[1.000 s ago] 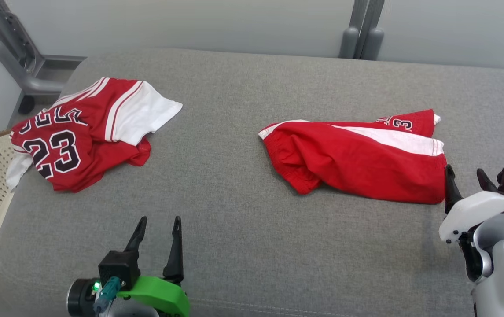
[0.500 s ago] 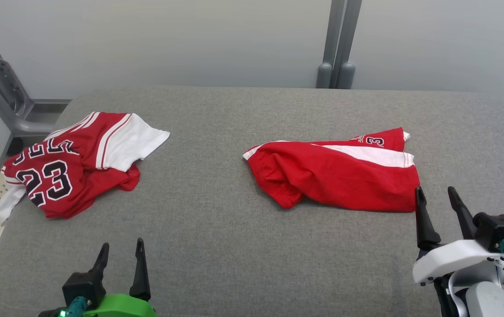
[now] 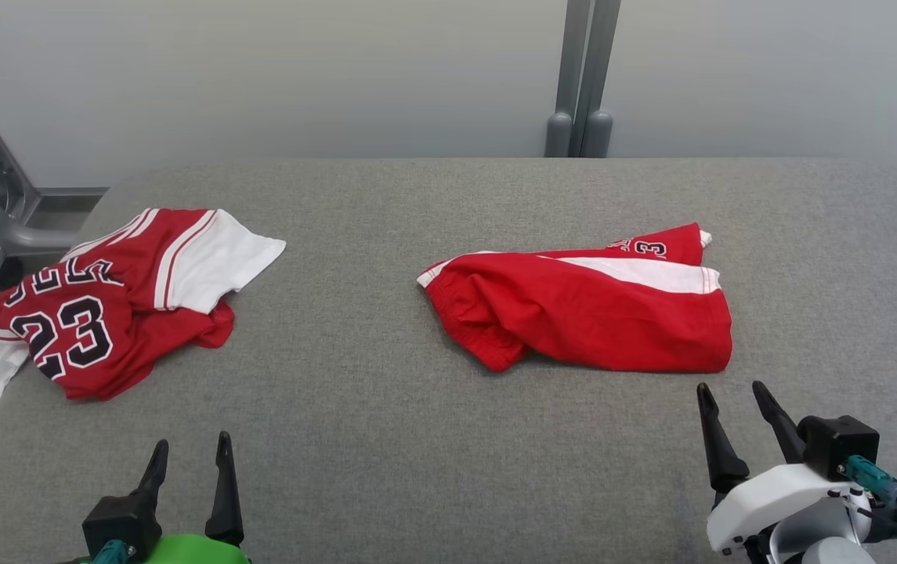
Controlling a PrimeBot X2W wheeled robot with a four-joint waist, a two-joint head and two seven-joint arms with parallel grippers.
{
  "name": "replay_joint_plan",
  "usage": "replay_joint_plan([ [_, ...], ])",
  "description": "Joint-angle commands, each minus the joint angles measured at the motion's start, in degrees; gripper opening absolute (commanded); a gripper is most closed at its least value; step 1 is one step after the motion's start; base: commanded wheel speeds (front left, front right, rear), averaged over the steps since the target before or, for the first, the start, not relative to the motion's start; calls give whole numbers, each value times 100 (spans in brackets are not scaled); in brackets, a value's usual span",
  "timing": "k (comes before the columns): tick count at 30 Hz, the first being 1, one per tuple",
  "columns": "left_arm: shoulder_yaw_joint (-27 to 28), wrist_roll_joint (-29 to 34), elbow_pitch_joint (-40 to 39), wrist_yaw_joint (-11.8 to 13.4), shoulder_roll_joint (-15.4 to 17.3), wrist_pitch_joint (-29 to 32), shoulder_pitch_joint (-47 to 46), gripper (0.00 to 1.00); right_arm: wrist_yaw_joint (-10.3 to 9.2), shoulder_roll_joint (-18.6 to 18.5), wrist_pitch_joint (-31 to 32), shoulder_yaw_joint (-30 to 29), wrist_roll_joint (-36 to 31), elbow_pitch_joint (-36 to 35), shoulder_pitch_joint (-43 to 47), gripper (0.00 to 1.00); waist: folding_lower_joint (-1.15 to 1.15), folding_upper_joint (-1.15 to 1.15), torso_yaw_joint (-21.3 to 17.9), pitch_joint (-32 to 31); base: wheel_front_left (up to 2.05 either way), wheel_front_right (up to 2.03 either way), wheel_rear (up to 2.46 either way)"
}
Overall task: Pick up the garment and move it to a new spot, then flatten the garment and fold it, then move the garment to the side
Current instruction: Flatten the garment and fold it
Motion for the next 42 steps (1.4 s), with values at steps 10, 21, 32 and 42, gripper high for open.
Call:
replay_joint_plan([
  [10,-53,-31,20,-25,33,-3,-15,100,-6,-12,66,-108,-82,-21,-44,100,0,0,8,38,0,0,0],
  [21,-187,-123,42,-72,-49,282,-323,100,-6,-13,453,-48,-94,-105,-315,100,0,0,-24,157,0,0,0],
  [32,-440,-266,466,-409,-39,1651,-2140,100,-8,-152,2975,-329,-361,-435,-1835,100,0,0,-153,1074,0,0,0],
  [42,-618,-591,1336,-484,-384,3296,-4035,100,-4,-295,4872,-590,-388,-391,-3327,100,0,0,-378,2059,0,0,0],
])
